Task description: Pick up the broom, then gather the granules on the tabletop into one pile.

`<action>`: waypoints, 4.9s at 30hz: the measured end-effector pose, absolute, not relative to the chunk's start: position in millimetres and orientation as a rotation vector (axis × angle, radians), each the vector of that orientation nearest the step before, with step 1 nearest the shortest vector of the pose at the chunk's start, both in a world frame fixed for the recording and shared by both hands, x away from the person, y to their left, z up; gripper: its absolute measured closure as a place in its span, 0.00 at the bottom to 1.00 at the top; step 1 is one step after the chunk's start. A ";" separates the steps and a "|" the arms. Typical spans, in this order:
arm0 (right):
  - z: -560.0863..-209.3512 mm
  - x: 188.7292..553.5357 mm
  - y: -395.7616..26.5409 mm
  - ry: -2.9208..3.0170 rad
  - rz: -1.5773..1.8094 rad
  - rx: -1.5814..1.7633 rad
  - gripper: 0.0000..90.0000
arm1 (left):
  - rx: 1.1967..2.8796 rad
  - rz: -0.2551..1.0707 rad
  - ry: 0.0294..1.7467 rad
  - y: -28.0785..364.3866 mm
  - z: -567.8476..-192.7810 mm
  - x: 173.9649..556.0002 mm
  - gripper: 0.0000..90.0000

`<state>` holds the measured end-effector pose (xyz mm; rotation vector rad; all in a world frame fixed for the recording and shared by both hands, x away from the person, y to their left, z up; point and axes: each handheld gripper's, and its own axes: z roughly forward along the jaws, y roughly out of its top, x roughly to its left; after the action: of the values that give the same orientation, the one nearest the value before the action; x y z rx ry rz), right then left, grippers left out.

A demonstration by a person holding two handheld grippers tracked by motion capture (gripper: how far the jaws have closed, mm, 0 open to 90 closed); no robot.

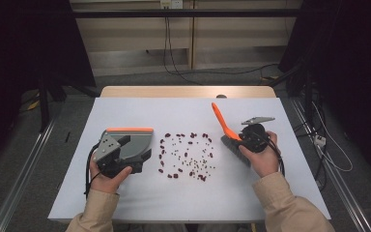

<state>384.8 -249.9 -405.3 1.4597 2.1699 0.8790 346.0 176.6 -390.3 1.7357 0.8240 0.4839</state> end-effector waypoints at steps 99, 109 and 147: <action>-429.9 439.2 -181.8 2.414 1.005 0.782 0.79 | 1.739 0.417 0.836 232.6 -413.5 340.1 0.04; -427.9 421.0 -180.5 2.460 1.002 0.699 0.79 | 1.742 0.420 0.838 232.4 -413.1 339.0 0.04; -418.1 458.6 -160.3 2.370 1.129 0.702 0.79 | 1.738 0.413 0.847 232.0 -413.8 340.9 0.04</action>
<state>458.6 -160.3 -418.1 0.7020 2.3701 1.1285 340.9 232.0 -413.8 1.7378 0.8466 0.4130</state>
